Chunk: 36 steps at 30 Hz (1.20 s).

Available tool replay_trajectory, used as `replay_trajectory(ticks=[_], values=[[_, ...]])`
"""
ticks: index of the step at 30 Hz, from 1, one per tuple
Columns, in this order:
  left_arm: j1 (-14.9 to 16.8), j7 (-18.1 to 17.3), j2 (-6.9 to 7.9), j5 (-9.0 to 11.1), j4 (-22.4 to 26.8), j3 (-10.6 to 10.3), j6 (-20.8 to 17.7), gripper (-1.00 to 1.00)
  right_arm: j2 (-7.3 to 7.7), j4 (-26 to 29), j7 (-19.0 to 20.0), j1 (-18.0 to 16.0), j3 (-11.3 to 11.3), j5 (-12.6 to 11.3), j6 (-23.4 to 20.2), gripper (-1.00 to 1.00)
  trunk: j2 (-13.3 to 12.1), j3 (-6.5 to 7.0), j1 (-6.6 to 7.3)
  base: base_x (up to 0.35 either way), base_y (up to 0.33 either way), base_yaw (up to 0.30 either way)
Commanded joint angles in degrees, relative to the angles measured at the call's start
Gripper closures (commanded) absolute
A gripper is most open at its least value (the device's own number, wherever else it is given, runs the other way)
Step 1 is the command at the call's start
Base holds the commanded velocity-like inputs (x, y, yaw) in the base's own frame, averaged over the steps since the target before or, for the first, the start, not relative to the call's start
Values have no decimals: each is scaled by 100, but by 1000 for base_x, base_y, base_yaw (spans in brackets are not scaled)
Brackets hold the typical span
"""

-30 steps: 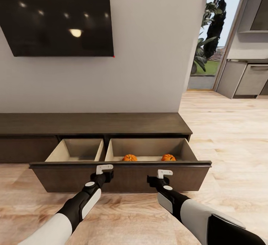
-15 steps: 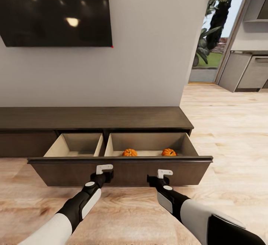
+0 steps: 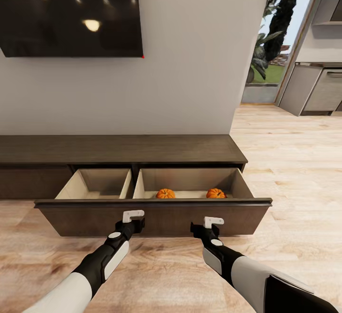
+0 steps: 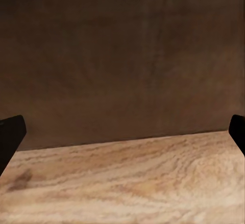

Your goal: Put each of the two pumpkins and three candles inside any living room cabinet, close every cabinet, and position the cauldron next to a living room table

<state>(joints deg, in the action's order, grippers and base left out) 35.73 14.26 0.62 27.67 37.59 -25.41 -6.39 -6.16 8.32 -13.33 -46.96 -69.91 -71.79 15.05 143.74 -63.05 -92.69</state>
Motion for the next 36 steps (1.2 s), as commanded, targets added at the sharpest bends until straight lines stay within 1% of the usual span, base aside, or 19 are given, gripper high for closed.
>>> replay_trajectory(ticks=[1, 5, 10, 16, 21, 28, 36], values=[[4, 51, 7, 36, 12, -36, -20, -100, 1, 5, -30, -5, -49, -43, 19, -100, 2, -5, 1, 0, 0, 0], [4, 50, 3, 36, 12, -35, -27, -100, 1, 3, -30, -3, -49, -38, 24, -100, 2, -5, 1, 66, 0, 0], [5, 50, 0, 29, 12, -37, -36, -100, 1, 3, -30, -5, -49, -37, 24, -100, 2, -5, 1, 270, 0, 0], [4, 50, 0, 35, 12, -36, -37, -100, 1, 3, -29, 0, -49, -36, 25, -100, 2, -5, 1, 124, 0, 0], [5, 50, 0, 36, 12, -41, -37, -100, 1, 3, -30, -5, -49, -36, 23, -100, 2, -5, 1, 245, 0, 0], [4, 52, 0, 36, 12, -40, -33, -100, 1, 3, -30, -2, -49, -36, 19, -100, 2, -5, 1, 63, 0, 0], [4, 50, 0, 36, 12, -43, -37, -100, 1, 3, -30, -3, -49, -36, 17, -100, 2, -5, 1, 304, 0, 0]])
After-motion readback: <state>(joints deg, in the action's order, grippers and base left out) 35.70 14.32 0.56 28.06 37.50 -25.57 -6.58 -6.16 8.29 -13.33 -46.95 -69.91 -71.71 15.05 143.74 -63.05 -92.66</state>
